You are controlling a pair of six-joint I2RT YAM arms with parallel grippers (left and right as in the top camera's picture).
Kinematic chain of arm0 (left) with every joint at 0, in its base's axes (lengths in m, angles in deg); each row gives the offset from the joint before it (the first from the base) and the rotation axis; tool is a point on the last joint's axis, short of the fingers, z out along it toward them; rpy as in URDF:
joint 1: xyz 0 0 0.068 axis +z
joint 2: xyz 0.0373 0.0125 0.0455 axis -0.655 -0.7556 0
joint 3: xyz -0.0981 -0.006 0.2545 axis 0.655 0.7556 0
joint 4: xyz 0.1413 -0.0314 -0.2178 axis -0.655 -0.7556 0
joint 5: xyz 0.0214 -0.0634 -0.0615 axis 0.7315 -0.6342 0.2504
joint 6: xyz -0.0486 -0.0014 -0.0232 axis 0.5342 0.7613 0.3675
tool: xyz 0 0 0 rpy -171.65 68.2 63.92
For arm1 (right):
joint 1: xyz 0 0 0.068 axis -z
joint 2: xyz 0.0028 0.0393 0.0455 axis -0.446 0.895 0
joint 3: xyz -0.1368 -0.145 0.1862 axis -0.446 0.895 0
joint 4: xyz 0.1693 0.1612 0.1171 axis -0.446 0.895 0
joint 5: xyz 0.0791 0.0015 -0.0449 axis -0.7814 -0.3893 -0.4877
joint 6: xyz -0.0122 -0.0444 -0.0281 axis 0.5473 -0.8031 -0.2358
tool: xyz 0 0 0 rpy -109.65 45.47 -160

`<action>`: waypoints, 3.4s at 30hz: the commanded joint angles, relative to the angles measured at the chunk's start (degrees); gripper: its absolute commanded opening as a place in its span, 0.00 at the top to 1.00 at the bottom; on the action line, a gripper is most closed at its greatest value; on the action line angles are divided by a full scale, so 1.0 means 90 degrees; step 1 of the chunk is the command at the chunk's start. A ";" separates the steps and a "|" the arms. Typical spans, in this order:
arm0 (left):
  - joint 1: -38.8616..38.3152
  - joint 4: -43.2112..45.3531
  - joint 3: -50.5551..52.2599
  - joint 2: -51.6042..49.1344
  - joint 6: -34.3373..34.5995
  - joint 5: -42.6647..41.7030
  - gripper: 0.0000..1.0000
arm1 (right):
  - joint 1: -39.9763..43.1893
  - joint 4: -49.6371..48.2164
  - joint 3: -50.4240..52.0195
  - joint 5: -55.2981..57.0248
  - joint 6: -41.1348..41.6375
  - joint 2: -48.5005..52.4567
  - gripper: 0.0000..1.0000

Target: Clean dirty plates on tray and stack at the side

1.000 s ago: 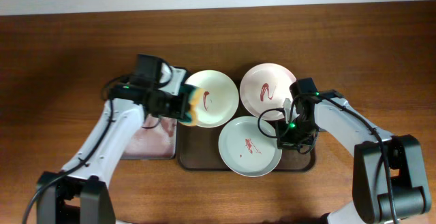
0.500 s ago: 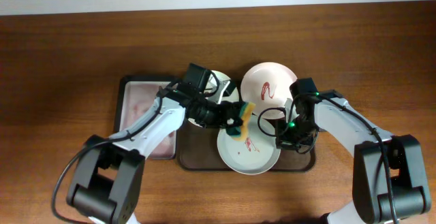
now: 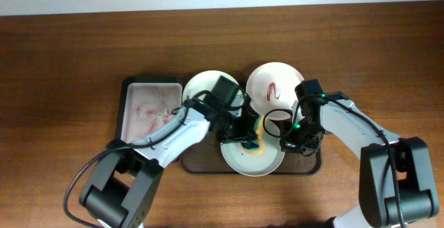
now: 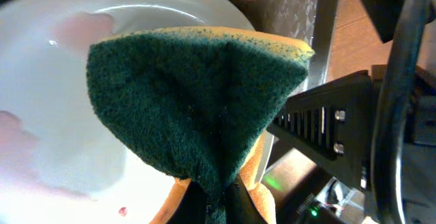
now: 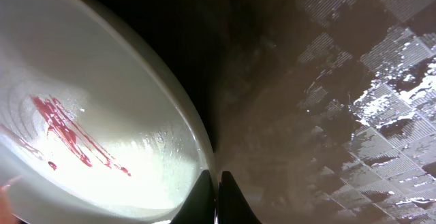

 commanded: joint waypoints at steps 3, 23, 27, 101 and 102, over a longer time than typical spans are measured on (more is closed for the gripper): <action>-0.0612 0.0194 -0.0112 -0.0124 0.0447 0.1326 1.00 | -0.0032 -0.0017 0.0058 0.0015 0.0102 0.0046 0.96; -0.0799 -0.1005 -0.0121 -0.0772 0.0362 0.3781 1.00 | -0.0032 0.0007 0.0058 0.0029 0.0102 0.0049 0.96; -0.0685 -0.1115 -0.0129 -0.0406 0.0362 0.4141 1.00 | -0.0032 0.0007 0.0058 0.0041 0.0102 0.0049 0.96; 0.3160 -0.1999 -0.0041 0.1549 -0.3259 0.3687 1.00 | -0.0036 -0.0323 0.0034 0.0134 -0.0141 0.0255 0.96; 0.3351 -0.1965 -0.0041 0.1503 -0.3317 0.3419 1.00 | -0.0036 -0.0299 0.0017 0.0134 -0.0141 0.0138 0.96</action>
